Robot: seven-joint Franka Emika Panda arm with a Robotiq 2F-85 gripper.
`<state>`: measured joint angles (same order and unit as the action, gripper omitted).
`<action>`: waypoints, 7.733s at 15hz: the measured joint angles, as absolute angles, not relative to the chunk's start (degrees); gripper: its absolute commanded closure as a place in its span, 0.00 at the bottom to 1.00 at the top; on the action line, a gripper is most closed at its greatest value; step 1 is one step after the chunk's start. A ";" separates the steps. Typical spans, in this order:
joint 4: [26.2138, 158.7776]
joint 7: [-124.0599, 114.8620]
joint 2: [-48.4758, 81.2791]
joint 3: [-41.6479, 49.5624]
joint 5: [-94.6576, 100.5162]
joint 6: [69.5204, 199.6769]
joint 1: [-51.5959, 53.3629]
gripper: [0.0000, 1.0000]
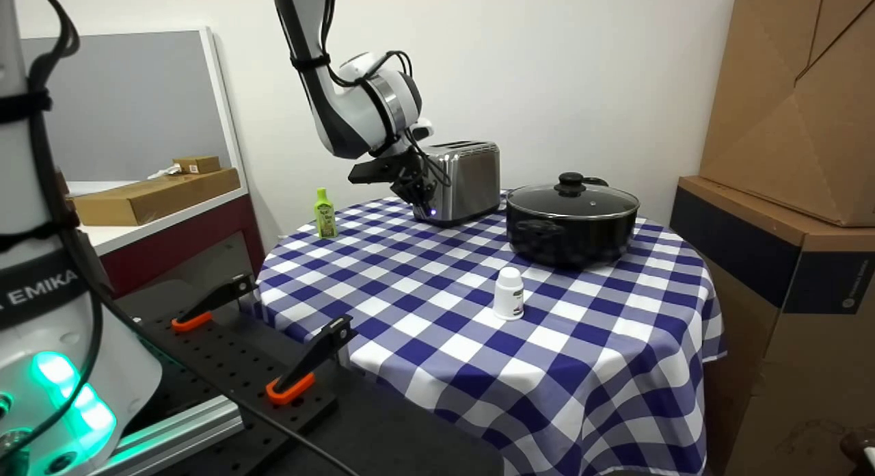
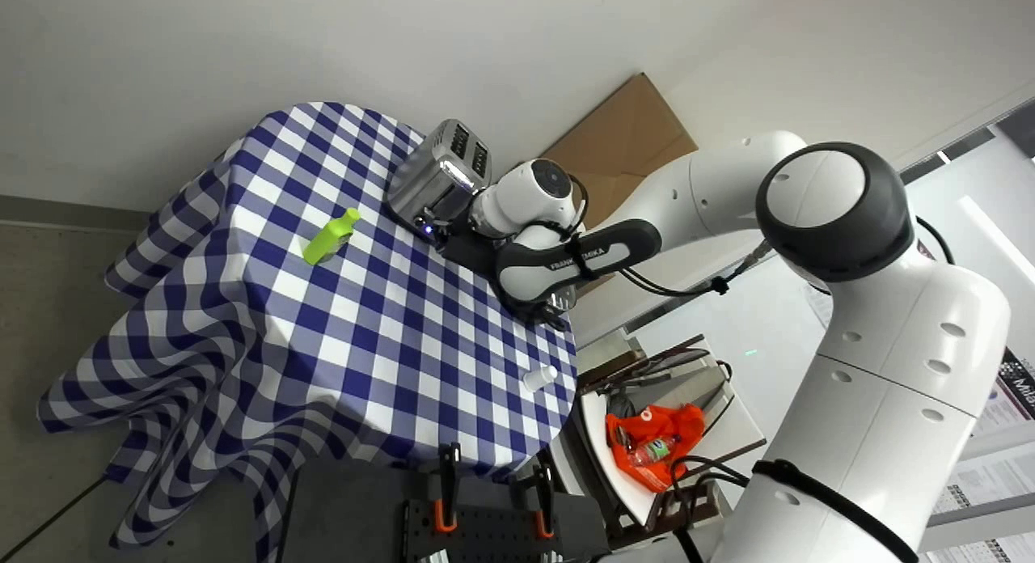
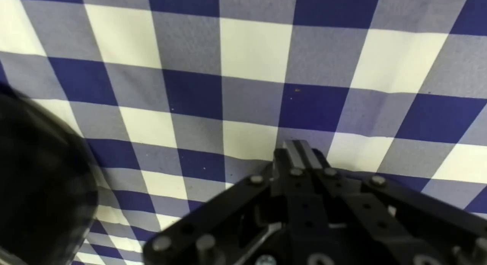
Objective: Push the lever of the toaster up
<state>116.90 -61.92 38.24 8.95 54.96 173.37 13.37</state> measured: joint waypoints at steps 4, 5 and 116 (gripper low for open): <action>111.07 -65.28 43.65 13.04 55.66 176.45 17.50 1.00; 109.67 -66.08 44.78 14.10 55.66 177.19 18.41 1.00; 125.70 -0.25 5.49 -5.89 6.17 130.42 2.13 1.00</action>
